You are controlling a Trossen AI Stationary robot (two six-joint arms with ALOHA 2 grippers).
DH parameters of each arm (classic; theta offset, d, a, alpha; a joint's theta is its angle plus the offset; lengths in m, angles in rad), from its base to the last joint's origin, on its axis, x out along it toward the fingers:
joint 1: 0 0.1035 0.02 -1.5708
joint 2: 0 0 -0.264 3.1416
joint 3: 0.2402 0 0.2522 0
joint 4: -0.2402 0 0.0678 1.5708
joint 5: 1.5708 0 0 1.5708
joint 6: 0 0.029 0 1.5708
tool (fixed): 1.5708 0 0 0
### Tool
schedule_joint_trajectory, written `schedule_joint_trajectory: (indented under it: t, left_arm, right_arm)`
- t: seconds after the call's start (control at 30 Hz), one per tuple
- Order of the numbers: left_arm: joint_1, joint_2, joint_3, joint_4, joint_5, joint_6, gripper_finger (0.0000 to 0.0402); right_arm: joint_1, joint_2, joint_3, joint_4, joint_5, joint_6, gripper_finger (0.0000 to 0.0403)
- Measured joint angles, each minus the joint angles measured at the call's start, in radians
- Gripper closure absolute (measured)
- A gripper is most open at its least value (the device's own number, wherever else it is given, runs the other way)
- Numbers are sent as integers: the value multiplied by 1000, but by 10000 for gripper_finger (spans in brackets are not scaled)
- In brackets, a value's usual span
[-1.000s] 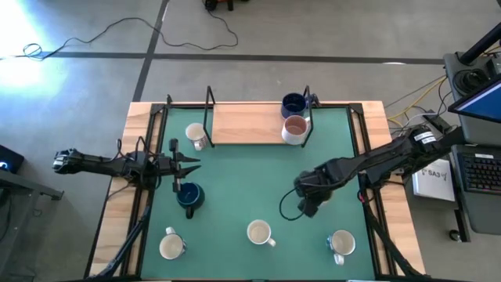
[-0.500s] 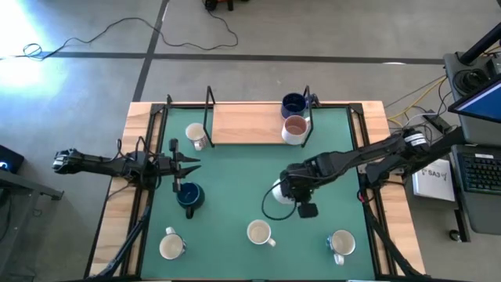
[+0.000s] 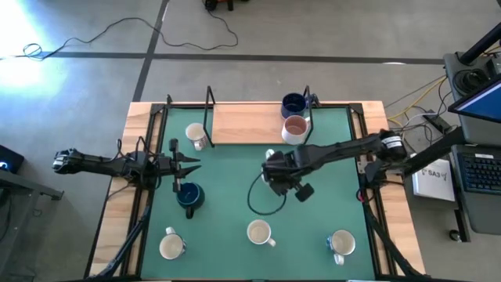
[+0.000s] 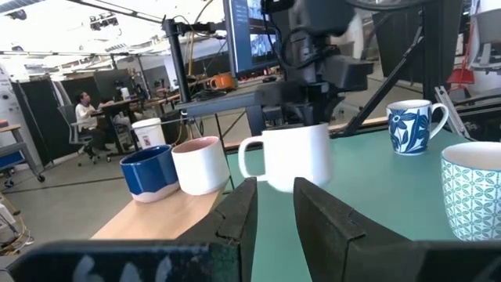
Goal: Place coffee mugs
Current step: Put the green mug on the shelf
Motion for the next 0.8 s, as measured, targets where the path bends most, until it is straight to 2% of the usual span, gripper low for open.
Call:
schedule_joint_trajectory:
  t: [0.57,0.8]
  left_arm:
    - [0,1,0,0,0,0,333]
    - [0,1,0,0,0,0,333]
  right_arm:
    - [-256,11,67,0,-5,-284,390]
    - [-331,11,67,59,5,-305,390]
